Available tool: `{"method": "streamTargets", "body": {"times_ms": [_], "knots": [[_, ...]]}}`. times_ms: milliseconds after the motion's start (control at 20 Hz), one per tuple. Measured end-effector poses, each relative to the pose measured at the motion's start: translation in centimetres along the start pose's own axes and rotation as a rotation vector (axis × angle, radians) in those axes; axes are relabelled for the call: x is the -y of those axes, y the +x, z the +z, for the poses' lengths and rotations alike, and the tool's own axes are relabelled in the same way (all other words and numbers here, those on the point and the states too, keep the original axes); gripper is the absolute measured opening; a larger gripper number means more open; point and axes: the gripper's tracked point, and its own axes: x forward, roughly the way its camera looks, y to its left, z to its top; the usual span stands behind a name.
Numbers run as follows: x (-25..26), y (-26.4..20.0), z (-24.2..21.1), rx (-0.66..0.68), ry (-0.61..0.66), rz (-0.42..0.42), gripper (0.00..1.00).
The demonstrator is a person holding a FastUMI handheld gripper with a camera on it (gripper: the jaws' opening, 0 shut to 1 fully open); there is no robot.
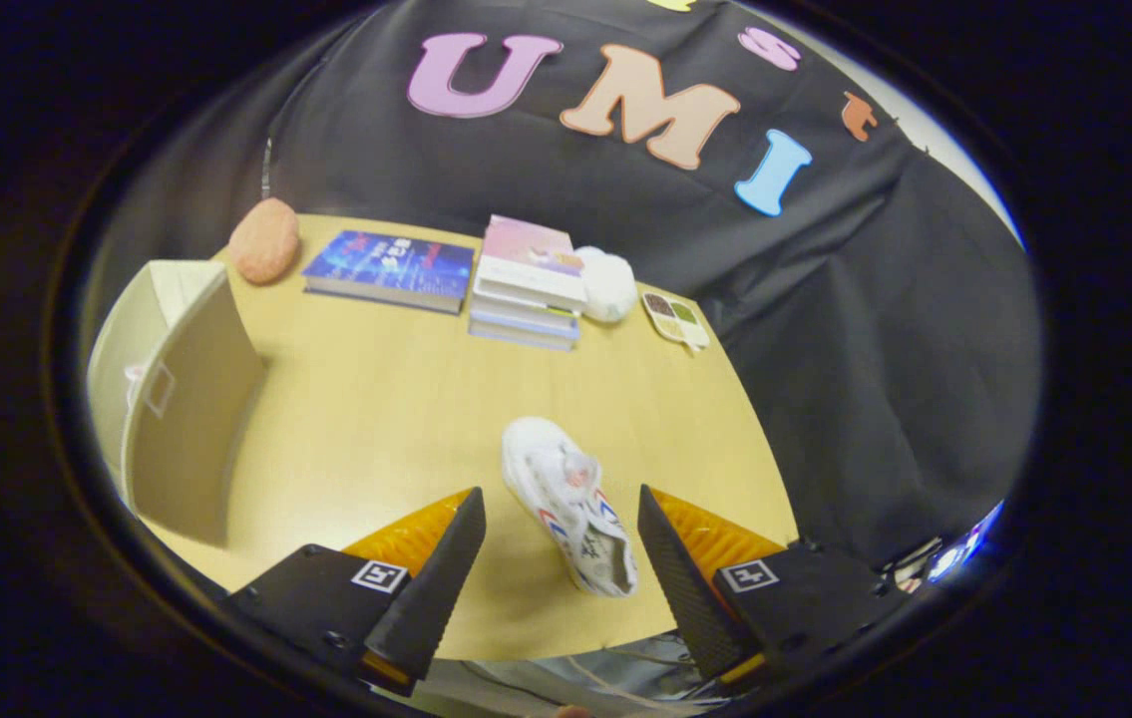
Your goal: Open the storage box then place both shoes into the box .Put the left shoe in first, then the right shoe, with the right side of both shoes facing outward in a uniform manner.
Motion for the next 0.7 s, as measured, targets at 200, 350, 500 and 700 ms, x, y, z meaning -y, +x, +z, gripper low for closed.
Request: {"method": "streamTargets", "body": {"times_ms": [200, 350, 500, 700], "knots": [[4.1, 2.5, -4.8, -0.085, 0.002, -0.001, 0.98], [7.2, 4.2, -6.7, -0.101, 0.006, -0.003, 0.98], [8.2, 6.7, -7.9, -0.105, -0.014, 0.028, 0.98], [7.1, 9.3, -8.7, -0.11, -0.069, 0.118, 0.98]]}}
